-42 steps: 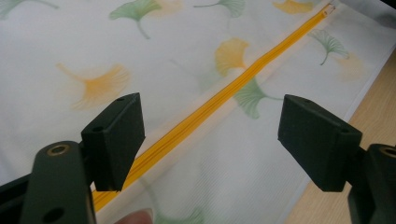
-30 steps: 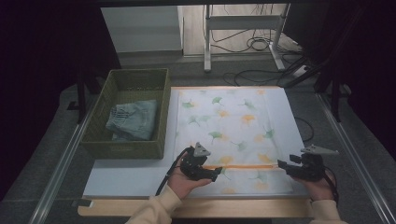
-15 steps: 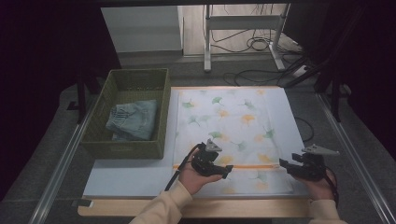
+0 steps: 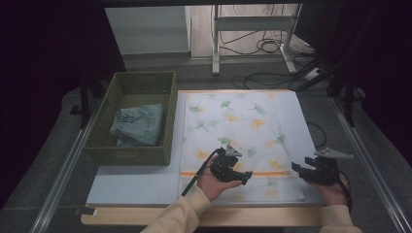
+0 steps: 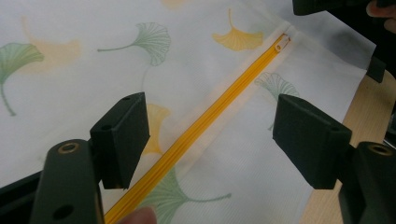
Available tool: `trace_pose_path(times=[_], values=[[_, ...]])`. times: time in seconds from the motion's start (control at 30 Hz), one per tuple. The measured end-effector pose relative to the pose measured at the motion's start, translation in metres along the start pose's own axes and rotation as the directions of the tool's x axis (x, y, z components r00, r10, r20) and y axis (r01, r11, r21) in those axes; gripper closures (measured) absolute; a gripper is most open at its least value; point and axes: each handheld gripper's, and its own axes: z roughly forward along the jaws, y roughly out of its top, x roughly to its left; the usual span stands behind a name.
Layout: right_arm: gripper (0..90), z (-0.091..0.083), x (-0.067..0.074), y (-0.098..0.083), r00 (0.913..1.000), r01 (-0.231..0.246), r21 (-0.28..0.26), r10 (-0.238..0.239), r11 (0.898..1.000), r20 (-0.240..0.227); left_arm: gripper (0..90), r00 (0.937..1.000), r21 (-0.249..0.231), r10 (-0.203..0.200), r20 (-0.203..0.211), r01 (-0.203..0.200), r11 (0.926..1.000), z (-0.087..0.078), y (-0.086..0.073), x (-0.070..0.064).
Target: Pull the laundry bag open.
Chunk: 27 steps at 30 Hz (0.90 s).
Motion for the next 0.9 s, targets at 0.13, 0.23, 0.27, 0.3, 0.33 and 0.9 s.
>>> trace_pose_path(times=[0.13,0.23,0.27,0.3,0.33,0.9], values=[[36.6,-0.001,-0.002,0.000,1.0000,-0.006,-0.006,0.006,1.000,0.005,26.7,0.9999,0.006,0.007,0.014,-0.007,1.0000,0.005,0.002,-0.002],[36.6,-0.001,-0.005,0.000,0.9999,-0.002,-0.002,0.002,1.000,0.012,26.7,0.9998,0.011,0.011,0.016,-0.011,0.9999,0.010,0.004,-0.005],[36.6,-0.001,-0.006,0.001,0.9998,-0.009,-0.004,0.009,1.000,0.015,26.7,0.9997,0.015,0.017,0.016,-0.017,0.9997,0.011,0.005,-0.005],[36.6,-0.002,-0.007,0.001,0.9998,-0.013,-0.007,0.013,1.000,0.016,26.7,0.9997,0.011,0.020,0.015,-0.020,0.9997,0.013,0.005,-0.006],[36.6,-0.002,-0.009,0.001,0.9998,-0.015,-0.009,0.015,1.000,0.015,26.6,0.9998,-0.002,0.015,0.010,-0.015,0.9999,0.015,0.006,-0.007],[36.6,-0.002,-0.014,0.001,0.9995,-0.031,0.003,0.031,1.000,0.002,34.2,0.9975,0.011,0.027,0.066,-0.028,0.9995,0.046,0.021,-0.026]])
